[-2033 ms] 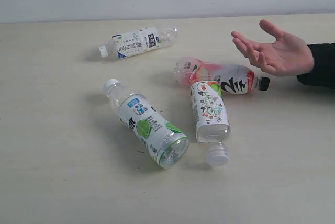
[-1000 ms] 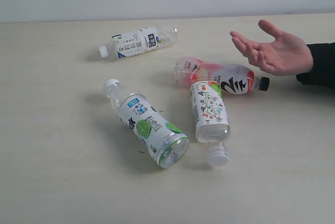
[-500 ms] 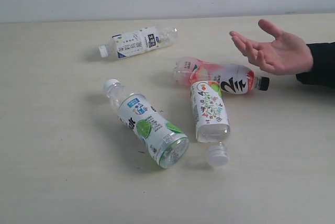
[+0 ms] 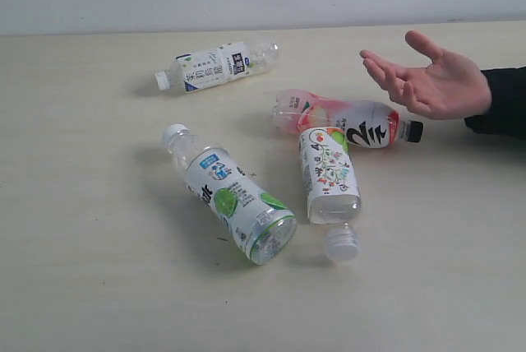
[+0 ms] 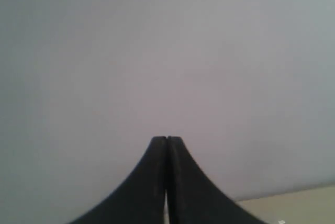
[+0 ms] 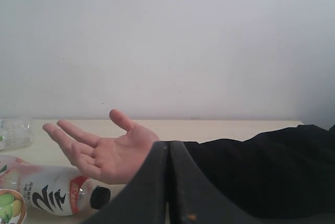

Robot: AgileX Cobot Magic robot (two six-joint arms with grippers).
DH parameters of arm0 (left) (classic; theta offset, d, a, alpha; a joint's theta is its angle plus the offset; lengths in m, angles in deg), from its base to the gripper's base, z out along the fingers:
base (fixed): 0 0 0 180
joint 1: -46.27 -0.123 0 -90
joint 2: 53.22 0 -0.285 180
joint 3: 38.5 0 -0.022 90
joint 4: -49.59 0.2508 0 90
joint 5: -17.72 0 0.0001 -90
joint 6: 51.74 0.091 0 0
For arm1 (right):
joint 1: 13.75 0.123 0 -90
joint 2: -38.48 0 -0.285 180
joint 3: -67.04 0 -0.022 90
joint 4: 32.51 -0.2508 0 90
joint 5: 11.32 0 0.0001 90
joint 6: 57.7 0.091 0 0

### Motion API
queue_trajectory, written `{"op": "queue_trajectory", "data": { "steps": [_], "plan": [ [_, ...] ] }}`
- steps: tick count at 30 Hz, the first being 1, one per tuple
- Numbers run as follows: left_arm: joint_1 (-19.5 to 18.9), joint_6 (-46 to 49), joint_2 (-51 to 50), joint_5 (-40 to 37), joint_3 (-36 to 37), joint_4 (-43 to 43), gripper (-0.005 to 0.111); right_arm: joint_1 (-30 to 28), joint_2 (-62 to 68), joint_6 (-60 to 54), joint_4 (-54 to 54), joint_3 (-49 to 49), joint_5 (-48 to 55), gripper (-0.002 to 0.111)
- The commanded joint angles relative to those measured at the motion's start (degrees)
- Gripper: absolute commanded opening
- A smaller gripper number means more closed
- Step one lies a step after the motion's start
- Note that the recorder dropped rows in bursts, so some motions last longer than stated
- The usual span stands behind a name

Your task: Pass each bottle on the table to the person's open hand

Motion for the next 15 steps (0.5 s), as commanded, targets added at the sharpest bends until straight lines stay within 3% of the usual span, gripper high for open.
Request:
{"op": "queue_trajectory", "data": {
  "steps": [1,5,8,12,15],
  "plan": [
    [-0.17,3.48,-8.15,-0.36,-5.57,19.04,0.0,-0.3,-0.26,-0.1,0.28,-0.22,-0.16,0.0],
    [-0.17,11.09,-15.47,0.01,-9.48,34.24,0.0,-0.3,-0.26,-0.1,0.28,-0.22,-0.16,0.0],
    [0.32,18.68,-20.44,-4.67,-10.86,42.55,0.0,-0.3,-0.26,-0.1,0.28,-0.22,-0.16,0.0],
    [2.9,35.79,-26.96,-22.1,-11.36,42.55,0.0,-0.3,-0.26,-0.1,0.17,-0.22,-0.16,0.0],
    [5.12,40.77,-33.74,-34.52,-13.28,41.66,0.0,-0.3,-0.26,-0.1,0.17,-0.22,-0.16,0.0]
  ]
}}
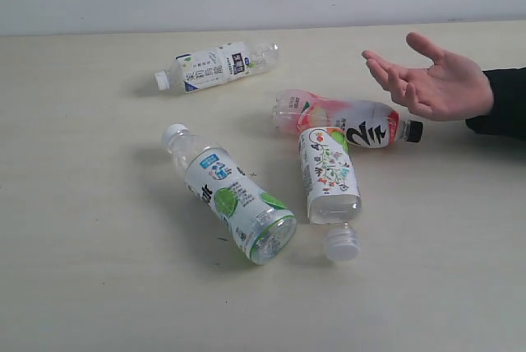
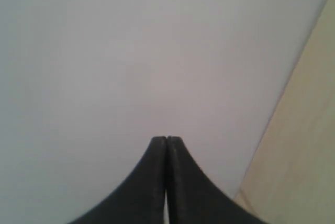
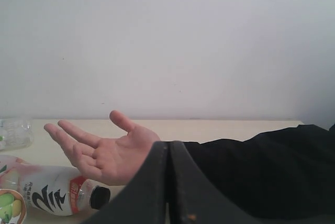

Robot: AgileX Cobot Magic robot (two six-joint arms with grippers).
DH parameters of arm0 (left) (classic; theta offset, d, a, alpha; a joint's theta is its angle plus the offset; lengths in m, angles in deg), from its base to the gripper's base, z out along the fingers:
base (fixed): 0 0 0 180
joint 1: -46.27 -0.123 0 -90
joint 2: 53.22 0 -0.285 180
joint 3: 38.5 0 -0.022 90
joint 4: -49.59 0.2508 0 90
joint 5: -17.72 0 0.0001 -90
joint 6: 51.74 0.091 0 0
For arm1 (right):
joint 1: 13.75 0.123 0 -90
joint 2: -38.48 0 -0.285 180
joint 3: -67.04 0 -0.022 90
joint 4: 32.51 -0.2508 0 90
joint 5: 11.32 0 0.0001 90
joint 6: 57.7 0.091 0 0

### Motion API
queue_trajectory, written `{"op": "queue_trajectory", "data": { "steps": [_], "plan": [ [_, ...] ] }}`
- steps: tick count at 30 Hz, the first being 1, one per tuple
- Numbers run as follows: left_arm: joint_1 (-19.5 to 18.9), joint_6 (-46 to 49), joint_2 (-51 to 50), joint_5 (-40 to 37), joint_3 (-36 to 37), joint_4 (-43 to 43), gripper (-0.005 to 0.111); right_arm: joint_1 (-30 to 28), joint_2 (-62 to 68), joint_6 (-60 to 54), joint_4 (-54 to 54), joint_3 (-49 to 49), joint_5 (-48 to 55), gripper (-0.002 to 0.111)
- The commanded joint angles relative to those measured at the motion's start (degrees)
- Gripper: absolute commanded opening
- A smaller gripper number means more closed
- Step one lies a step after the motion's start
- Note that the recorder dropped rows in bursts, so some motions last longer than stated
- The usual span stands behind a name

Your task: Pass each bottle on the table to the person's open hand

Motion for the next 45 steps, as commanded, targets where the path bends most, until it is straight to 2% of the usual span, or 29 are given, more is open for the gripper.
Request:
{"op": "queue_trajectory", "data": {
  "steps": [1,3,4,6,8,9,11,13,16,20,25,29,33,34,35,36,41,45],
  "plan": [
    [3.28,9.19,-9.63,-17.92,-3.38,-2.54,0.0,-0.3,-0.26,-0.1,0.17,-0.22,-0.16,0.0],
    [6.68,15.65,-14.32,-24.03,-6.84,-13.82,0.0,-0.3,-0.26,-0.1,0.17,-0.22,-0.16,0.0],
    [8.94,22.66,-17.44,-27.53,-9.06,-21.91,0.0,-0.3,-0.26,-0.1,0.17,-0.22,-0.16,0.0],
    [13.45,39.69,-21.97,-35.54,-13.74,-40.14,0.0,-0.3,-0.26,-0.1,0.17,-0.22,-0.16,0.0],
    [17.46,61.21,-26.19,-46.02,-19.91,-58.53,0.0,-0.3,-0.26,-0.1,0.17,-0.22,-0.16,0.0],
    [18.82,69.1,-27.51,-49.6,-22.38,-64.67,0.0,-0.3,-0.26,-0.1,0.17,-0.22,-0.16,0.0],
    [21.91,77.32,-29.39,-53.83,-27.7,-77.54,0.0,-0.3,-0.26,-0.1,0.17,-0.22,-0.16,0.0],
    [24.65,81.87,-29.76,-53.28,-29.98,-84.32,0.0,-0.3,-0.26,-0.1,0.05,-0.22,-0.16,0.0],
    [29.39,88.93,-29.76,-51.49,-31.59,-87.07,0.0,-0.3,-0.26,-0.1,0.05,-0.22,-0.16,0.0],
    [34.56,89.43,-30.0,-47.19,-32.1,-87.1,0.0,-0.3,-0.26,-0.1,0.28,-0.22,-0.16,0.0],
    [39.63,92.26,-30.23,-46.61,-31.79,-87.1,0.001,-0.3,-0.26,-0.1,0.28,-0.22,-0.16,0.0],
    [42.78,92.06,-30.23,-45.19,-30.3,-87.21,0.02,-0.3,-0.26,-0.1,0.28,-0.22,-0.16,0.0],
    [43.57,92.06,-30.23,-43.53,-29.12,-87.1,0.056,-0.3,-0.26,-0.1,0.28,-0.22,-0.16,0.0],
    [43.57,92.06,-30.23,-42.27,-27.98,-87.21,0.07,-0.3,-0.26,-0.1,0.28,-0.22,-0.16,0.0],
    [43.57,92.06,-30.23,-40.96,-27.2,-87.21,0.074,-0.3,-0.26,-0.1,0.28,-0.22,-0.16,0.0],
    [43.57,92.29,-30.23,-39.59,-25.55,-87.08,0.078,-0.3,-0.26,-0.1,0.28,-0.22,-0.16,0.0],
    [43.85,103.22,-30.23,-38.02,-20.59,-86.18,0.077,-0.3,-0.26,-0.1,-0.1,-0.22,-0.16,0.0],
    [43.85,105.33,-30.23,-25.83,-15.38,-85.1,0.077,-0.3,-0.26,-0.1,-0.1,-0.22,-0.16,0.0]
  ]
}}
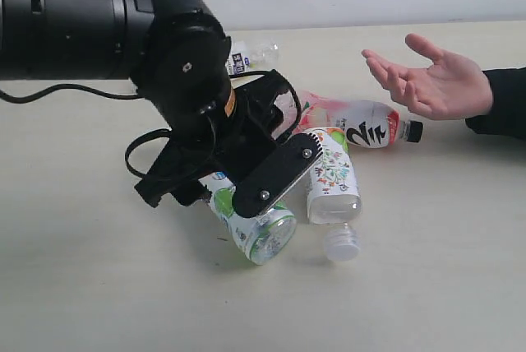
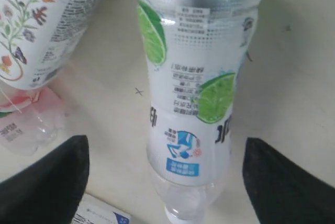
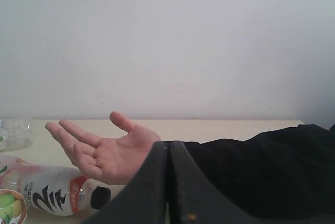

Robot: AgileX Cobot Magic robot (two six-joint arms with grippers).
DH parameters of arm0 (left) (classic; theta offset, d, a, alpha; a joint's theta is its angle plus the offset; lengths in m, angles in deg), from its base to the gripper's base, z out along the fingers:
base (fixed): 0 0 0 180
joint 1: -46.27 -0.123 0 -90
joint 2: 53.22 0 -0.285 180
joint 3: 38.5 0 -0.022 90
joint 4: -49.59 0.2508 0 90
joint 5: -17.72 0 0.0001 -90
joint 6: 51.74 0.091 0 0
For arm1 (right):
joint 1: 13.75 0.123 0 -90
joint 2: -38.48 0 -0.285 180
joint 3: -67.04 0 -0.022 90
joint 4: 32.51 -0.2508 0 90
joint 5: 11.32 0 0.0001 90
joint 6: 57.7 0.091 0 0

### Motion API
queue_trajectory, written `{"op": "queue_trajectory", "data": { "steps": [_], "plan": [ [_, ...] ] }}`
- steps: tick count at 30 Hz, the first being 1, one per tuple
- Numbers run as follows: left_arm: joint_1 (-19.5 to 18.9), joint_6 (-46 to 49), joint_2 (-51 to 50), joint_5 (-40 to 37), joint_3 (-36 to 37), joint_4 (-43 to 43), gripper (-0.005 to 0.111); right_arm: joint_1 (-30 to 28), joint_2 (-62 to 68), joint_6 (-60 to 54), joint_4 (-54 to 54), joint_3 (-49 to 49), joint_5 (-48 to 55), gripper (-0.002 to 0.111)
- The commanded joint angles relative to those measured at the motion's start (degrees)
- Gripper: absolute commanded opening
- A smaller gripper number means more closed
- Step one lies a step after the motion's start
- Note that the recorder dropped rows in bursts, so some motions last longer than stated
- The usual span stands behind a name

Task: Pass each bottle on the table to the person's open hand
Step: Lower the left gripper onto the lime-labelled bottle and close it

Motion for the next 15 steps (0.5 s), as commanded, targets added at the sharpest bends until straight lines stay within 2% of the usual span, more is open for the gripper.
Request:
{"op": "queue_trajectory", "data": {
  "steps": [1,15],
  "plan": [
    [0.22,0.99,0.2,9.58,3.86,0.34,0.077,-0.3,-0.26,-0.1,0.01,-0.22,-0.16,0.0],
    [0.0,0.84,-0.99,9.03,5.36,0.34,0.077,-0.3,-0.26,-0.1,0.27,-0.22,-0.16,0.0]
  ]
}}
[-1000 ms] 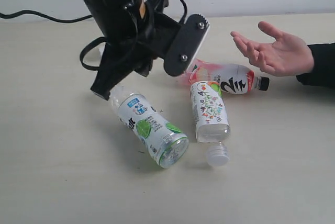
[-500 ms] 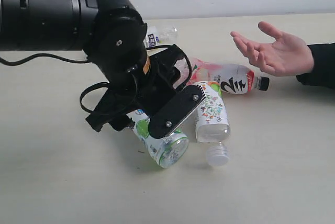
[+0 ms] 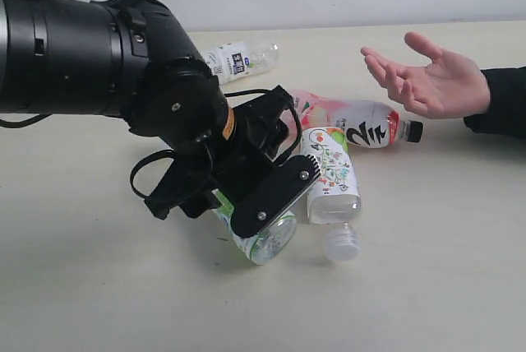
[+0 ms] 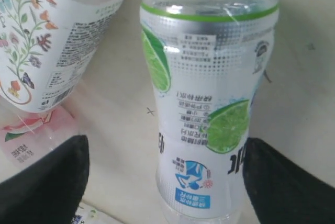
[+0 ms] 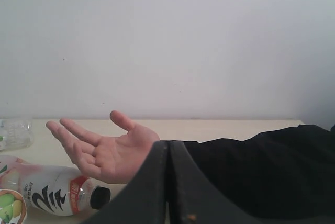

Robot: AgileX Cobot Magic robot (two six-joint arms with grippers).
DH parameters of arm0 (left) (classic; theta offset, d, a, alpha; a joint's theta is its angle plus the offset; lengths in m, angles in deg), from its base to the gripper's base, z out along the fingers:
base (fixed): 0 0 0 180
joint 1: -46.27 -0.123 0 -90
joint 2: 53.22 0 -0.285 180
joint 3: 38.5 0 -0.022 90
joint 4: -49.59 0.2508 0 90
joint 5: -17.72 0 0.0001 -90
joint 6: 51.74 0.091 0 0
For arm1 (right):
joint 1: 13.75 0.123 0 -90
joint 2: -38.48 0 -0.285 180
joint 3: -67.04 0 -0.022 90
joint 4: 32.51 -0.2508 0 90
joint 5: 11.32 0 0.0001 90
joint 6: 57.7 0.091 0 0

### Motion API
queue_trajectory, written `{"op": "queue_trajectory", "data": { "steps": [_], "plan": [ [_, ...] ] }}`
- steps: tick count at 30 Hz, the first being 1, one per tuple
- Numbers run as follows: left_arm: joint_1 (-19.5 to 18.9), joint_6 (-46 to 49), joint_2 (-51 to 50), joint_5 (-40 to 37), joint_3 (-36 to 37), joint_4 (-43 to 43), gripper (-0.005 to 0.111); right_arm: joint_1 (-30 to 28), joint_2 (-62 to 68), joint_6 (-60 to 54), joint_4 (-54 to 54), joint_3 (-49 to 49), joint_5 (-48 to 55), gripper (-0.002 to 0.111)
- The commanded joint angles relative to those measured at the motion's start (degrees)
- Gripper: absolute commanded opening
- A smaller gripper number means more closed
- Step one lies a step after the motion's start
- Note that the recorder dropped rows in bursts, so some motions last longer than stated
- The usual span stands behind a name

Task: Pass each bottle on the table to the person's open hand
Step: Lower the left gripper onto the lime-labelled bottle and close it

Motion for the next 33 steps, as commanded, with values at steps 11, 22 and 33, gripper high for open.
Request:
{"op": "queue_trajectory", "data": {
  "steps": [11,22,33],
  "plan": [
    [-0.04,-0.28,-5.48,3.55,0.14,0.11,0.077,-0.3,-0.26,-0.1,0.27,-0.22,-0.16,0.0],
    [-2.97,-3.29,-7.16,3.81,0.14,0.83,0.077,-0.3,-0.26,-0.1,0.27,-0.22,-0.16,0.0],
    [-2.94,-3.29,-9.07,5.82,0.14,0.72,0.077,-0.3,-0.26,-0.1,0.27,-0.22,-0.16,0.0]
  ]
}}
